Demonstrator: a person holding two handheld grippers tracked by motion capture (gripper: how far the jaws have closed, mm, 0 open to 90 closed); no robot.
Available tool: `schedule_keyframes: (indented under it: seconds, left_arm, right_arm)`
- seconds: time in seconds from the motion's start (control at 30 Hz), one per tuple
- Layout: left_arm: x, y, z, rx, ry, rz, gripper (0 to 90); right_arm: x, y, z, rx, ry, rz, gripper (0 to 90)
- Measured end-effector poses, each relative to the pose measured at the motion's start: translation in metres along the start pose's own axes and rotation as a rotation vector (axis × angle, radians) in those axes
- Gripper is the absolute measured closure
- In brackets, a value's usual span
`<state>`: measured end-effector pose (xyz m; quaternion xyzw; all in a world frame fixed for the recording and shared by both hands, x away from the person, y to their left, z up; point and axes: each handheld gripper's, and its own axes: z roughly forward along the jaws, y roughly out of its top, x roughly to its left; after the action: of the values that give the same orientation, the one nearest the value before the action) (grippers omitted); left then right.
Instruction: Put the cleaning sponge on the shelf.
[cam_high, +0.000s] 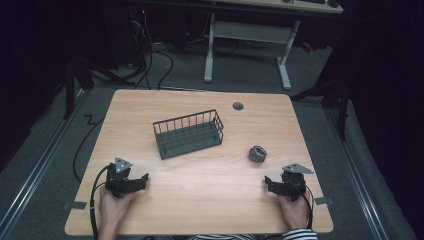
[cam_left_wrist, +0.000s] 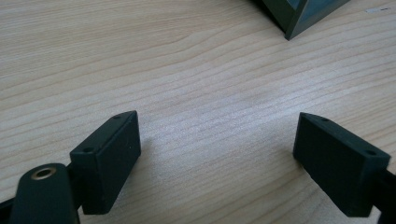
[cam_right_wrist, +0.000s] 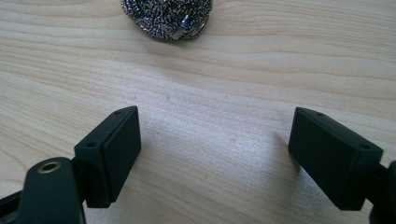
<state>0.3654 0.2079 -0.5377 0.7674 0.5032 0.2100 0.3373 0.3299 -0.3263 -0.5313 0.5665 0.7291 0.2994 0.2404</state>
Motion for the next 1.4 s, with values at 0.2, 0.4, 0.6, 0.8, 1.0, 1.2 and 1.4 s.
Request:
schedule_keyframes:
  seconds: [0.2, 0.4, 0.6, 0.8, 1.0, 1.2, 1.4]
  left_arm:
    - [0.002, 0.000, -0.002, -0.007, 0.003, -0.030, 20.5]
    - [0.005, 0.001, -0.002, -0.015, -0.009, -0.041, 22.6]
    - [0.005, 0.006, -0.004, -0.029, -0.061, -0.051, 23.3]
    - [0.002, 0.019, -0.012, -0.047, -0.113, -0.061, 23.2]
    - [-0.001, 0.033, -0.022, -0.063, -0.151, -0.062, 23.3]
    - [-0.003, 0.054, -0.033, -0.083, -0.198, -0.055, 22.3]
    - [-0.005, 0.075, -0.041, -0.089, -0.213, -0.046, 21.0]
  right_arm:
    - [0.000, 0.000, 0.000, -0.001, -0.003, 0.001, 17.6]
    - [0.000, 0.000, 0.000, -0.001, -0.004, 0.000, 17.6]
    - [0.000, 0.000, 0.000, -0.001, -0.006, 0.000, 17.7]
    - [0.001, 0.000, 0.000, 0.000, -0.007, 0.001, 17.8]
    - [0.001, 0.000, 0.000, -0.001, -0.007, -0.001, 18.2]
    - [0.001, 0.000, 0.000, -0.002, -0.007, -0.001, 18.6]
    - [0.002, 0.000, 0.000, -0.004, -0.001, -0.004, 19.3]
